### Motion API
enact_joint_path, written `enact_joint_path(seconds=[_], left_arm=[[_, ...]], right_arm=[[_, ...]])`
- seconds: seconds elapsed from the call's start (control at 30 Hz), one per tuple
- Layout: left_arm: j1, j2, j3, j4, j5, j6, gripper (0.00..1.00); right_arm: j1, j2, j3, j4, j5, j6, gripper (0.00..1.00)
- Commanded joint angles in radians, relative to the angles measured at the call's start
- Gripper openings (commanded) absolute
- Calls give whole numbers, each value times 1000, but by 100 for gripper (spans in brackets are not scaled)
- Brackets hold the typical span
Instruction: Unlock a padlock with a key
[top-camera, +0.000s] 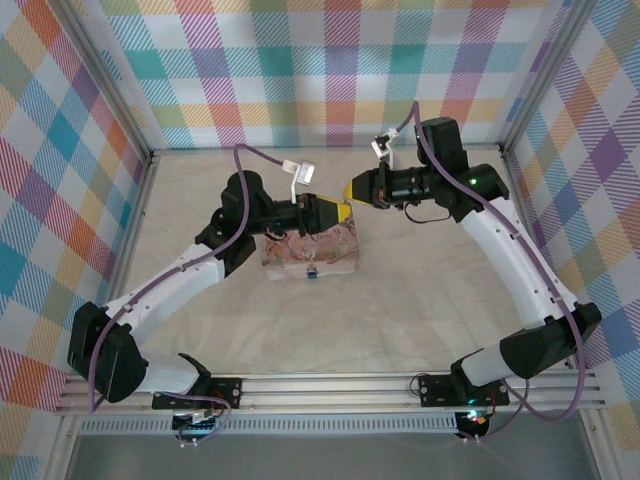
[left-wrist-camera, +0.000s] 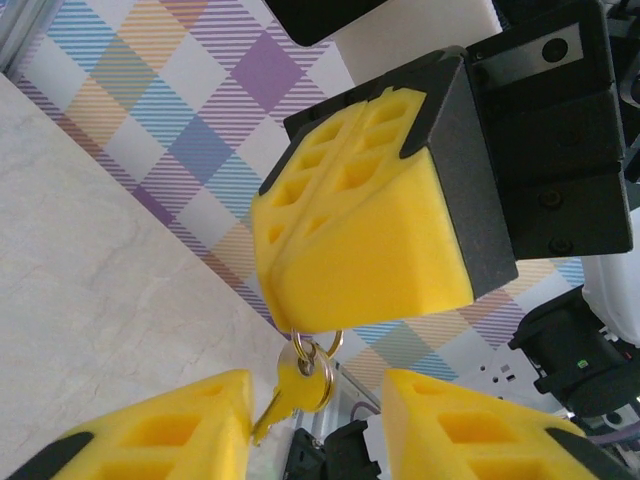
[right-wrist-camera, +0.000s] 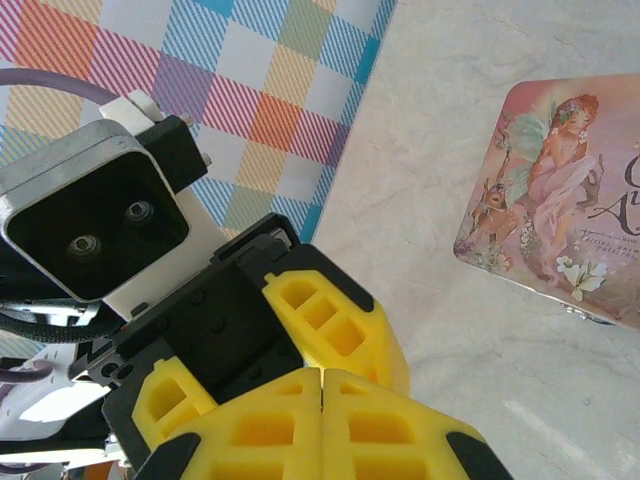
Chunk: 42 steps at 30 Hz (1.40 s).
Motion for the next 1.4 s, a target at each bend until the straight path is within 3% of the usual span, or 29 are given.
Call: enact_joint_path(seconds=[0.0, 0.27, 0.53, 0.73, 0.97, 1.37], left_arm=[[-8, -42, 38, -29, -1, 46, 35], [-7, -55, 46, -62, -13, 64, 28], [-8, -50, 44, -70, -23, 63, 28], [-8, -66, 31, -94, -92, 85, 51], [-24, -34, 52, -65, -47, 82, 58], [-39, -5, 80, -64, -31, 88, 42]], right_arm=[[-10, -2, -4, 15, -27, 7, 0], [-15, -14, -24, 11, -34, 2, 0], [-16, -27, -39, 21, -40, 9, 0], [-16, -31, -40, 26, -49, 13, 0], [-17, -35, -48, 37, -60, 23, 0], [-16, -38, -59, 43, -64, 24, 0]])
